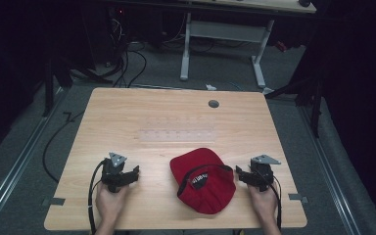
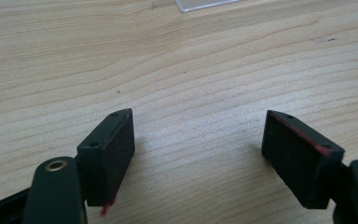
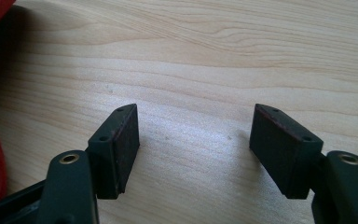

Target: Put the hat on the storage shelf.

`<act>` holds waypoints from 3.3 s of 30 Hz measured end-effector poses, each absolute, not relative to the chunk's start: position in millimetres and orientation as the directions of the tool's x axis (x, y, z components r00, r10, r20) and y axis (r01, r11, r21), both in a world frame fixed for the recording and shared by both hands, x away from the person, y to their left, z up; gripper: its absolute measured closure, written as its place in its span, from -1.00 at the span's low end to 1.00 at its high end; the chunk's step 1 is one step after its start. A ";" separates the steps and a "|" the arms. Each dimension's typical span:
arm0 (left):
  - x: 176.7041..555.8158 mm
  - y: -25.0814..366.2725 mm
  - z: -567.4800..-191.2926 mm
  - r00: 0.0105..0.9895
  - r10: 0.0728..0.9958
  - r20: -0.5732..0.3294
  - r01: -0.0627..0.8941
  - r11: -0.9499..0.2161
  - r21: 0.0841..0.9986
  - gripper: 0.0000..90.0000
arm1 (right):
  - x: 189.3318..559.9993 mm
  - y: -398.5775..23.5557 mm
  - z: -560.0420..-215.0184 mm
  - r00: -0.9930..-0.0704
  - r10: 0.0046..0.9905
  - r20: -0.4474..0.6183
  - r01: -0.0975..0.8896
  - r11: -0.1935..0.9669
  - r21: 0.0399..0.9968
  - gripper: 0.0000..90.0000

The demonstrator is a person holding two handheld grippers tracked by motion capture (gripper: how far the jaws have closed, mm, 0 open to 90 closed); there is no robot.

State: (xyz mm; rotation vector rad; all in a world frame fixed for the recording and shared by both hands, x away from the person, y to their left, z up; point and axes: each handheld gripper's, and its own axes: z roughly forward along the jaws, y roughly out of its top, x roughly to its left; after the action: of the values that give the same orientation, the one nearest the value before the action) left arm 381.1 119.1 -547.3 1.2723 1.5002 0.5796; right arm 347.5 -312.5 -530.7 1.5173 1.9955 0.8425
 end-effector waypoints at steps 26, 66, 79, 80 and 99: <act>380.9 118.2 -547.3 0.102 0.914 -0.392 0.414 0.319 0.852 -0.44 | 347.0 -312.2 -530.7 -0.275 0.961 -0.014 0.661 0.200 0.724 -0.30; 380.6 117.9 -547.2 0.105 0.914 -0.392 0.416 0.317 0.852 -0.45 | 300.1 -300.1 -484.6 -0.485 0.849 0.208 0.522 0.091 0.848 -0.26; 380.6 117.8 -547.2 0.105 0.914 -0.392 0.416 0.318 0.852 -0.45 | 329.5 -276.0 -505.7 -0.504 0.835 0.222 0.594 0.148 0.791 -0.34; 380.6 117.8 -547.2 0.105 0.914 -0.392 0.416 0.318 0.852 -0.45 | 329.5 -276.0 -505.7 -0.504 0.835 0.222 0.594 0.148 0.791 -0.34; 380.5 117.4 -547.2 0.107 0.913 -0.393 0.416 0.317 0.852 -0.45 | 341.9 -265.0 -523.9 -0.522 0.820 0.237 0.638 0.190 0.747 -0.07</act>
State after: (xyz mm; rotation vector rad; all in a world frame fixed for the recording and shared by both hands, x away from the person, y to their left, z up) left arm 380.5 117.4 -547.2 1.2781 1.4959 0.5741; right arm 341.9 -265.0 -523.9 1.4035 2.2472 1.2398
